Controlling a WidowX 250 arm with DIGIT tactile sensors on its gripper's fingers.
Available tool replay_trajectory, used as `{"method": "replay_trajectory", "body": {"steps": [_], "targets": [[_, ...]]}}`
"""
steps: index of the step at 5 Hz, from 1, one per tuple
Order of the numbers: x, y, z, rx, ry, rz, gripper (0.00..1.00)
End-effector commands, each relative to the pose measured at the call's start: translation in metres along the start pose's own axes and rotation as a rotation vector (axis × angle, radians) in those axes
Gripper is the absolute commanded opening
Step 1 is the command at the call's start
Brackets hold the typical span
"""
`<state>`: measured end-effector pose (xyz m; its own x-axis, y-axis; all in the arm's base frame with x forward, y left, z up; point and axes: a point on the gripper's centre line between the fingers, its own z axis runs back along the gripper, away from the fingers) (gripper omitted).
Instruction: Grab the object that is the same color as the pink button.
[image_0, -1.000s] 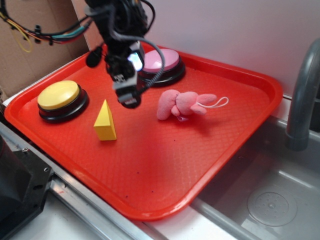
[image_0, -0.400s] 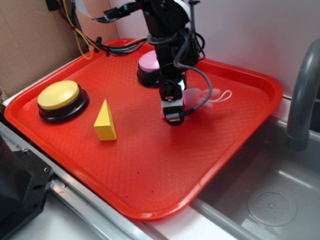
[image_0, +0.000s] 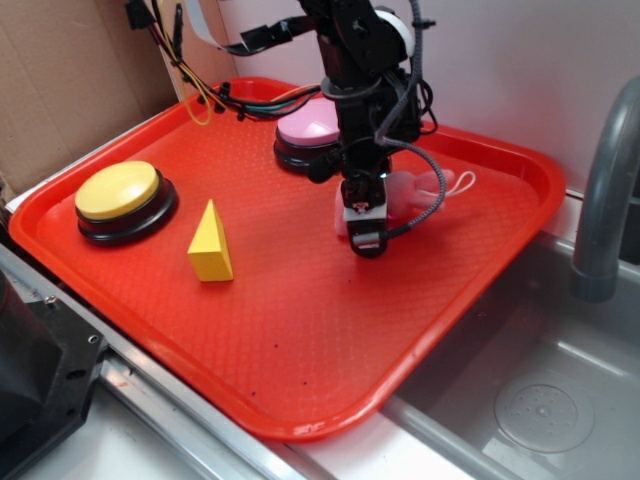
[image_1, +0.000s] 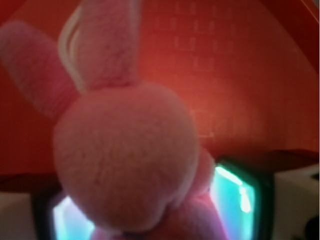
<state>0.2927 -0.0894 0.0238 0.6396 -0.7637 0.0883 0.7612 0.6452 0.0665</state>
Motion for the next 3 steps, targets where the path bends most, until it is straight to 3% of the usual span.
{"method": "replay_trajectory", "body": {"steps": [1,3], "targets": [[-0.014,0.009,0.054,-0.027,-0.018,0.37,0.0],[-0.07,0.018,0.124,-0.138,0.0,0.885,0.0]]}}
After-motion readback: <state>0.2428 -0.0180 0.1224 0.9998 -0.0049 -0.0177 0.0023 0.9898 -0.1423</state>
